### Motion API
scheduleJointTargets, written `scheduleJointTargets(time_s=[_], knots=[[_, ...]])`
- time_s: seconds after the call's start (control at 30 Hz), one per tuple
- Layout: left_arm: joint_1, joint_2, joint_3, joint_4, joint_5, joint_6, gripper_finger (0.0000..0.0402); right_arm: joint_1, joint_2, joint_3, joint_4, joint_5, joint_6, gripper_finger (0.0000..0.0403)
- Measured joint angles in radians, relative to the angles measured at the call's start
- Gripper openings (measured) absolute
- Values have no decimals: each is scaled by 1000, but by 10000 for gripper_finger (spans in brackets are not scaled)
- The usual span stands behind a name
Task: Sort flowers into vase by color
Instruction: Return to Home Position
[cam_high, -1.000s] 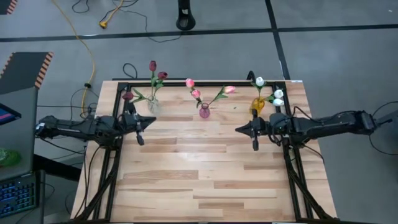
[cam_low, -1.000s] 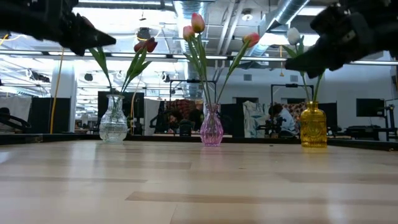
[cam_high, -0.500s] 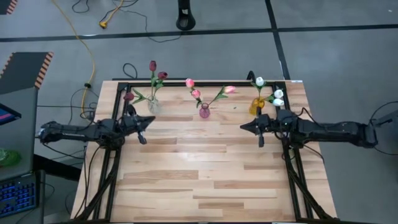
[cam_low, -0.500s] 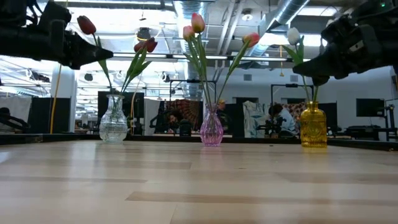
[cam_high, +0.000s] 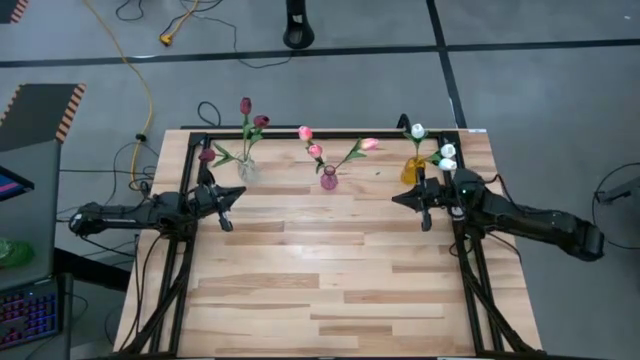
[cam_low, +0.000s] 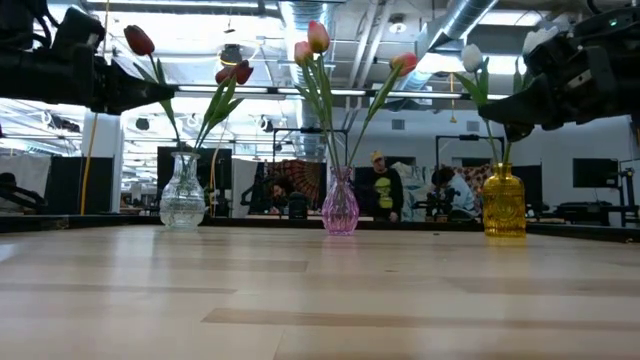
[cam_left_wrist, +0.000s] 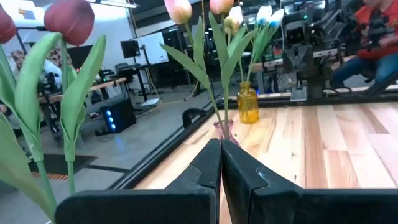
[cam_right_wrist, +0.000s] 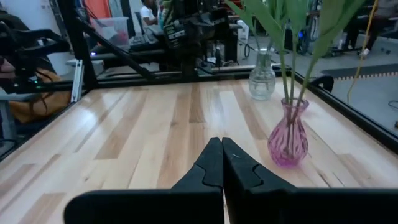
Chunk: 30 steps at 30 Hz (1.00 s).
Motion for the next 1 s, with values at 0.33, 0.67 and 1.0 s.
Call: scheduleJointTargets(time_s=[0.33, 0.67, 1.0], knots=[[0, -1, 0, 1, -6, 12, 0, -72, 1, 0, -96, -10, 101, 20], [0, -1, 0, 1, -6, -4, 0, -24, 1, 0, -152, 239, 80, 20], [0, -1, 0, 1, -6, 13, 0, 108, 1, 0, -146, 325, 102, 20]])
